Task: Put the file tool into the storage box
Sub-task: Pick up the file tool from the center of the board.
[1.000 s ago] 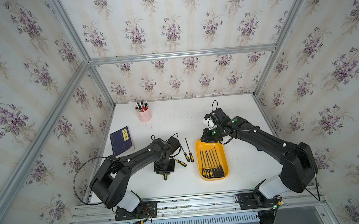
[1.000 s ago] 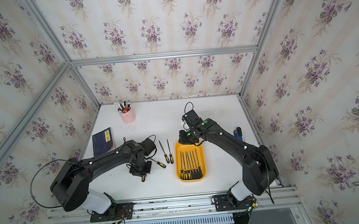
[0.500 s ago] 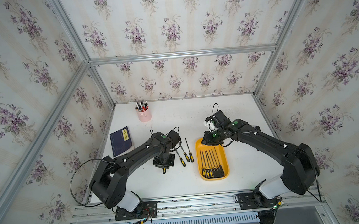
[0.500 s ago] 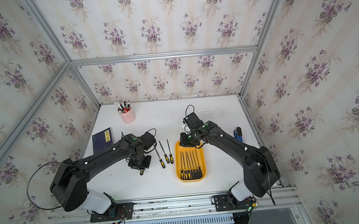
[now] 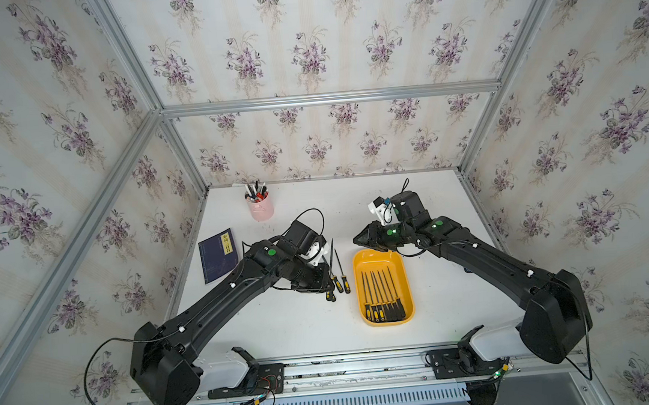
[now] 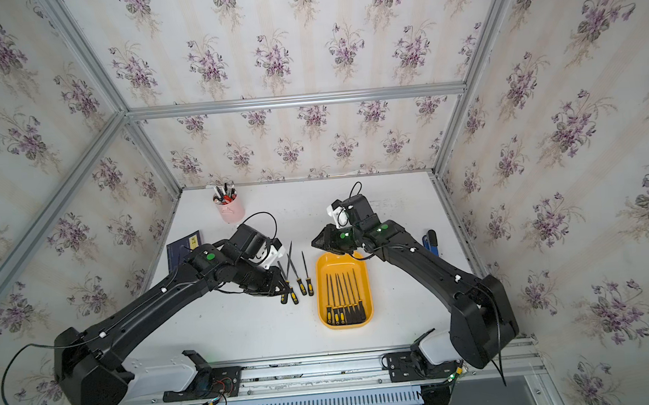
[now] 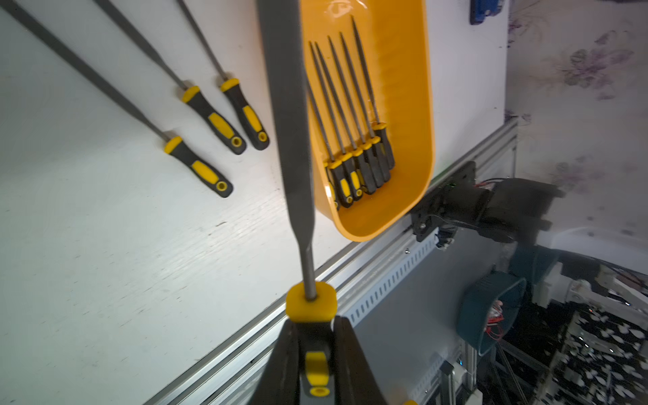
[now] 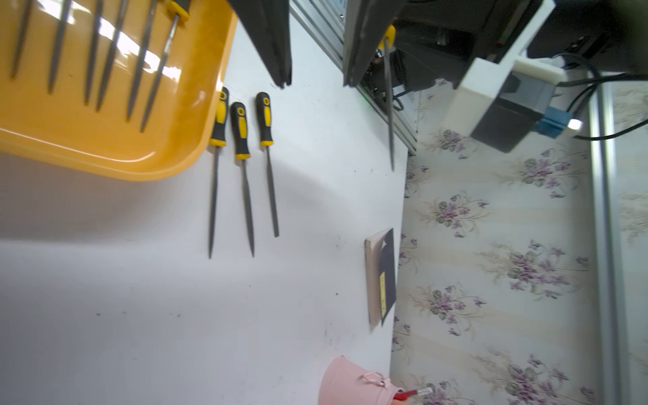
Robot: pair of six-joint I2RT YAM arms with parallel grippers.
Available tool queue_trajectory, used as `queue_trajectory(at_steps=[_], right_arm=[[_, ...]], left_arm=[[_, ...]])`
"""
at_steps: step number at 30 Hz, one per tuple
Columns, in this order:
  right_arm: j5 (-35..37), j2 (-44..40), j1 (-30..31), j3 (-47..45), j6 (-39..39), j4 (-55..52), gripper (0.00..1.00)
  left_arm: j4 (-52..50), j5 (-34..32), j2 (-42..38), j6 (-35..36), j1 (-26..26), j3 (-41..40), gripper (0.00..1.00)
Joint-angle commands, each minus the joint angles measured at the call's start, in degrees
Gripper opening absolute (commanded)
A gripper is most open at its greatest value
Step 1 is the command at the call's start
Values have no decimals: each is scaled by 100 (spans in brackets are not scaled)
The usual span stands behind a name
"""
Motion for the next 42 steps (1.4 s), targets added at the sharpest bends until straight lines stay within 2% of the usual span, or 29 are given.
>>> queue_trajectory(at_steps=[1,12,24,27,31,35,36,37,39,41,42], right_arm=[[-434,51,5,-29,376,666,30],[-575,79,95,-120,477,936,32],[-272,464,363,171,173,408,31],[-141,541,374,251,159,323,24],[-87,600,391,358,126,225,2],[17,598,400,457,4,-43,0],[19,588,413,454,-20,-91,0],[50,583,409,461,-67,-180,0],[197,581,410,550,-214,-501,0],[450,609,409,727,-474,-1027,0],[578,616,412,798,-607,-1254,0]], left_arm=[[538,668,1,-124,-6,-24,1],[670,714,199,-201,-119,-4,0],[661,697,180,-194,-134,-59,0],[653,703,172,-186,-135,-96,0],[666,706,158,-176,-133,-123,0],[667,680,179,-206,-131,-146,2],[697,671,179,-239,-136,-149,4],[720,657,179,-271,-132,-151,11],[740,644,204,-308,-126,-129,26],[754,645,214,-337,-112,-82,48],[767,651,206,-342,-99,-69,52]])
